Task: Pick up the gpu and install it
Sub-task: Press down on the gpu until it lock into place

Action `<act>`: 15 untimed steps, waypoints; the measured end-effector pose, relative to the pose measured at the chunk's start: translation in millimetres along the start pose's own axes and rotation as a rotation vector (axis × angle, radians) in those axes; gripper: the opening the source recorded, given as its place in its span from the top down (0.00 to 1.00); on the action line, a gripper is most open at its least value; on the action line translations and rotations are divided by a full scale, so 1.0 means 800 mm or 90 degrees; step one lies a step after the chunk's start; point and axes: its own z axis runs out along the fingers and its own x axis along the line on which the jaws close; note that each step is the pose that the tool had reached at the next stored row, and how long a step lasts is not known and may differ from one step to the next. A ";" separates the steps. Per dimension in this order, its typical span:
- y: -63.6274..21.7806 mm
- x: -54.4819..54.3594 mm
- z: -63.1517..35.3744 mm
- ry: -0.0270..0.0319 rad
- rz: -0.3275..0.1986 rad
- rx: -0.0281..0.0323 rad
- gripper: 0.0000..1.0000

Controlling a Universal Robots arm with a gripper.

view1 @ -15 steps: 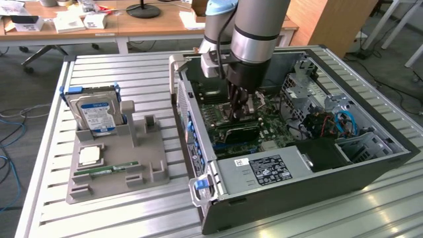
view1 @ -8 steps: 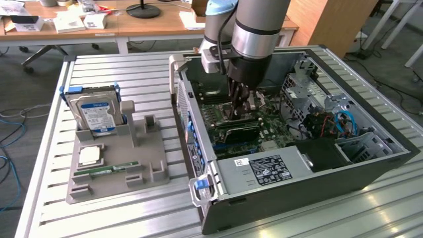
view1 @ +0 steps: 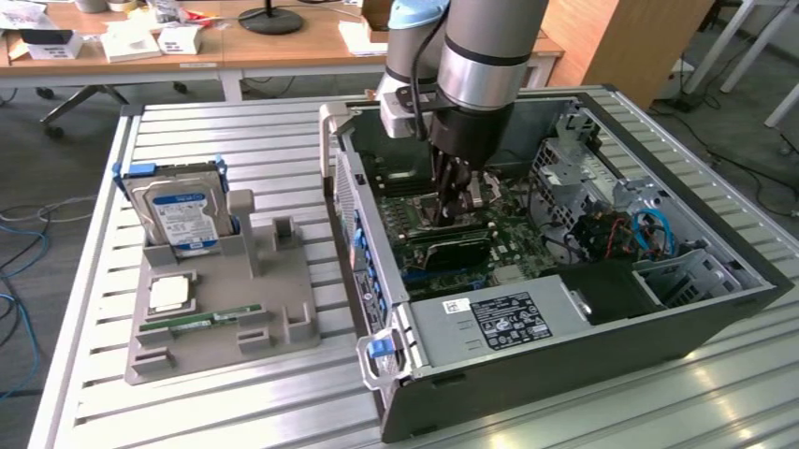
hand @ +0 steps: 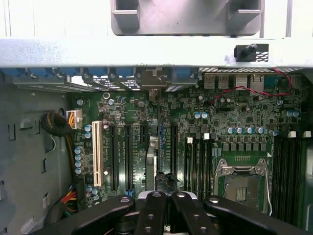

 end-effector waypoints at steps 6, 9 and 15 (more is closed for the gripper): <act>-0.003 0.000 0.000 0.0017 0.000 -0.0061 0.89; -0.007 0.000 0.000 0.0032 0.000 -0.0150 0.89; -0.003 0.000 0.000 0.0033 0.000 -0.0151 0.89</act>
